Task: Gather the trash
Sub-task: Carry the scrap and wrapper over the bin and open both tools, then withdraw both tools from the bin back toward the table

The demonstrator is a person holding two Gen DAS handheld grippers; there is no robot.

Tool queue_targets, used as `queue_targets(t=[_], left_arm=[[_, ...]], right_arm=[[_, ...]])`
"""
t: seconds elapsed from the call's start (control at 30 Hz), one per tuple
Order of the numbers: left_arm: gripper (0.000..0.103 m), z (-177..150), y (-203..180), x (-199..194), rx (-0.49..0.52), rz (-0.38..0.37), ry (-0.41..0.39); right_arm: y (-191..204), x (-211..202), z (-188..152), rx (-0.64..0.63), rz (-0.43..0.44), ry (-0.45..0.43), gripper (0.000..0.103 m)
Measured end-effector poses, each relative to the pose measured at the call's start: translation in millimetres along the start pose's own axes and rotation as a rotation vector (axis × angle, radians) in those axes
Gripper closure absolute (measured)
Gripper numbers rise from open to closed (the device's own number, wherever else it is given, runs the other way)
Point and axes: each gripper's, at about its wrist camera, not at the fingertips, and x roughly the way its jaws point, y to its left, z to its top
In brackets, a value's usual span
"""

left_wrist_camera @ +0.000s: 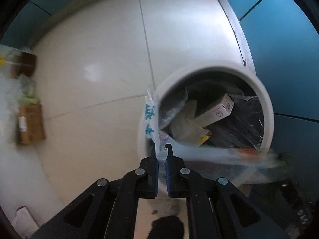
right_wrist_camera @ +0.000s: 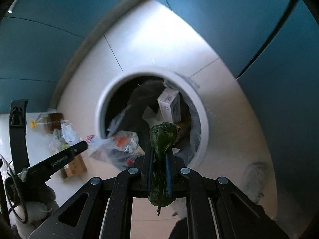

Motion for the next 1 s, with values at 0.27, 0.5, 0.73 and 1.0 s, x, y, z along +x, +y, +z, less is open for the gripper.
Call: queue_targets(t=[0.27,0.5,0.73,1.0], left_arm=[[0.021,0.8,-1.3,-7.3,-0.001,-0.099,0.005],[0.005,-5.5,6.4,-48.2,-0.007,-0.068,-0.066],[0.005,-27.9,15.6,-83.4,0.000,0.017,-0.169],[0.005,-59.8,11.3,-155.2,-0.017,0.065,-0.212]], right_arm=[[3.3,20.0,3.0,-0.042,-0.027,0.057,0.047],[11.3,-8.1,8.1,-0.093,-0.079,0.017,0.026],[16.7,-38.2,1.6,-0.147,-0.225,-0.023,0.000],[37.5,-112.9,-16.6,-0.179,-0.290,-0.055,0.000]])
